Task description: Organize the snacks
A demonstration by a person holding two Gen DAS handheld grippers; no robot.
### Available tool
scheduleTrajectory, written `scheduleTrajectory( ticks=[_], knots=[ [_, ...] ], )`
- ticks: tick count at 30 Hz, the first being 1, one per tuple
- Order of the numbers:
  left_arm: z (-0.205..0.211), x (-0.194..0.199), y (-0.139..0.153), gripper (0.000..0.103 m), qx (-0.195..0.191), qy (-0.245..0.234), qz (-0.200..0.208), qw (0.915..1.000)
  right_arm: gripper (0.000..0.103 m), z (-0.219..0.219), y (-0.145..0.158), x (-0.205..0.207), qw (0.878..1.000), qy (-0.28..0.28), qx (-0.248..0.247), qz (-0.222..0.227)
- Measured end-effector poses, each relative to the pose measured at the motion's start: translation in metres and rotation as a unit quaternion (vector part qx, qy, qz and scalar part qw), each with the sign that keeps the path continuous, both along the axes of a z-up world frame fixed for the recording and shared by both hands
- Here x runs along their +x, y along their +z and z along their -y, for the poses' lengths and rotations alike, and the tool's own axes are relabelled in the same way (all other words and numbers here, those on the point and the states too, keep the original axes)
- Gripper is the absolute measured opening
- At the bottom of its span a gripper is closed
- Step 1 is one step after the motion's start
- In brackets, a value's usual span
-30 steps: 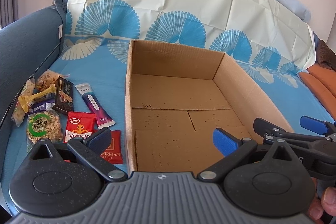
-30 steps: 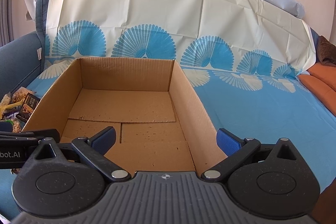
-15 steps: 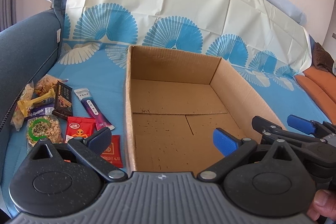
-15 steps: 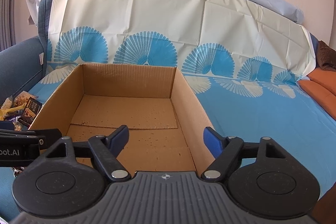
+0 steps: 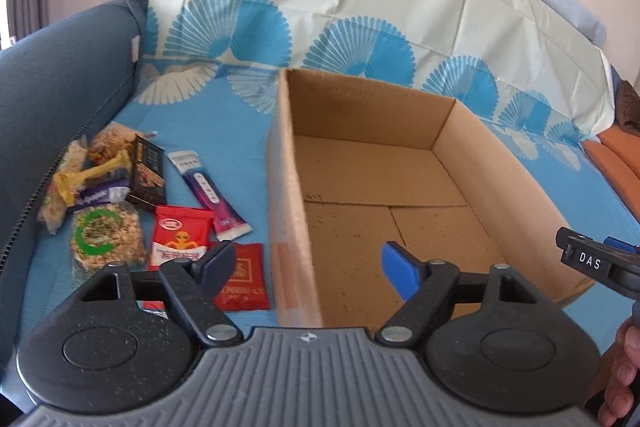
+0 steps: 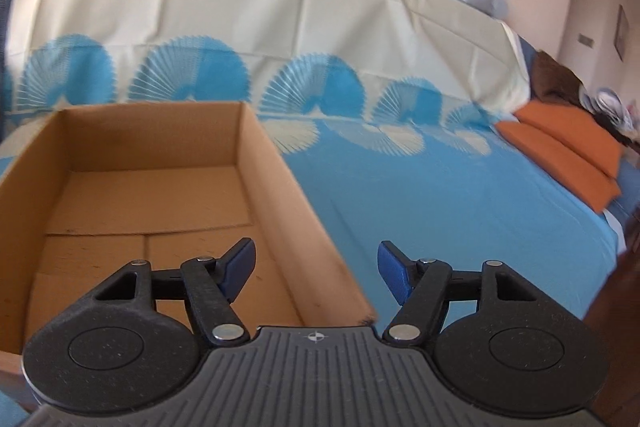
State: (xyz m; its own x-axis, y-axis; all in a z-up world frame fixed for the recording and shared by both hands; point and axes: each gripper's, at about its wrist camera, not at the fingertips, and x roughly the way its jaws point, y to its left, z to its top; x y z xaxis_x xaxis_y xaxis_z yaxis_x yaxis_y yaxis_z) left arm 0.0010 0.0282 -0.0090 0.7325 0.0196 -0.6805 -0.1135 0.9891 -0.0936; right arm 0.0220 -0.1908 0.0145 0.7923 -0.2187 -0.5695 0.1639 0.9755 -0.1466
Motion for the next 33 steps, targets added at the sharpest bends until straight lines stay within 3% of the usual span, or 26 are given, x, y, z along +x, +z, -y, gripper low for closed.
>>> scheduleTrajectory(
  ticks=[4,7,18,27,32,33],
  knots=[
    [0.011,0.007,-0.008,0.072,-0.009,-0.013,0.010,0.9998,0.069,0.026,-0.011,0.003,0.999,-0.041,0.010,-0.010],
    [0.020,0.013,-0.013,0.069,-0.001,-0.023,0.012,0.9997,0.075,0.042,-0.016,0.003,0.999,-0.033,0.039,-0.011],
    [0.037,0.026,-0.020,0.067,0.016,-0.042,0.020,0.9988,0.074,0.059,-0.016,-0.001,0.999,-0.037,0.040,-0.001],
    [0.001,0.006,0.011,0.074,-0.015,-0.022,0.055,0.9981,0.073,0.032,0.010,-0.021,0.996,0.026,0.042,0.072],
    [-0.036,0.002,0.041,0.072,-0.017,-0.068,0.046,0.9965,0.073,0.004,0.024,-0.029,0.992,0.060,0.069,0.091],
    [-0.044,0.003,0.046,0.068,-0.008,-0.080,0.044,0.9958,0.072,-0.003,0.027,-0.030,0.991,0.067,0.073,0.094]
  ],
)
